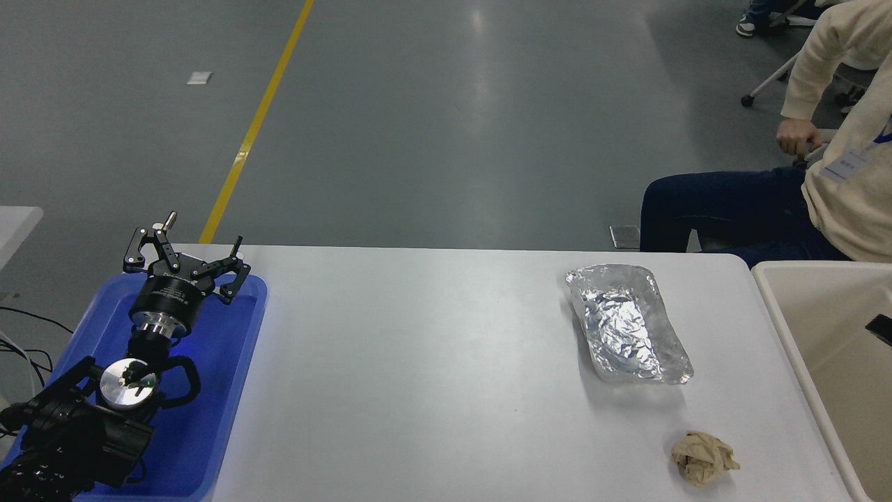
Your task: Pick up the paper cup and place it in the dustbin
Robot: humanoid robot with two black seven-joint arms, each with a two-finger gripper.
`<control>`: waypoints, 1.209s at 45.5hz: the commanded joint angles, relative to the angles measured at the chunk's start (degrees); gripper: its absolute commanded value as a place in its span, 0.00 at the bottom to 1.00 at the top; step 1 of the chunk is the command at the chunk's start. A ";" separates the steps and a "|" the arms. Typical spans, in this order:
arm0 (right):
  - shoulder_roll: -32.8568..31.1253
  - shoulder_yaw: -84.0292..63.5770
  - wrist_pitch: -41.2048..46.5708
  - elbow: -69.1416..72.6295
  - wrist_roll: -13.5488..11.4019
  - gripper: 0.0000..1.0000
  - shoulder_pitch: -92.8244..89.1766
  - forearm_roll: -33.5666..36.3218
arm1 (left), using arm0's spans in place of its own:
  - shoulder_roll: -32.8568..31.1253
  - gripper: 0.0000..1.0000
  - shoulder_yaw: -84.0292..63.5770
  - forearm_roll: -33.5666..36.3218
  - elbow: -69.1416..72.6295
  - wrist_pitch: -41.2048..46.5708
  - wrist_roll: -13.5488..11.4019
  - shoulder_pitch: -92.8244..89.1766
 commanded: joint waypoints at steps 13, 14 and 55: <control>6.39 -46.20 7.98 29.95 0.33 1.00 39.54 -0.70 | 0.01 1.00 0.00 0.09 0.00 0.00 0.00 -0.08; 7.01 -47.26 9.12 30.74 0.33 1.00 40.86 -0.70 | 0.01 1.00 0.00 0.09 0.00 0.00 0.00 0.01; 28.37 -45.78 48.06 46.04 0.07 1.00 83.32 -2.37 | 0.01 1.00 0.09 -0.09 0.09 0.09 -0.09 -0.08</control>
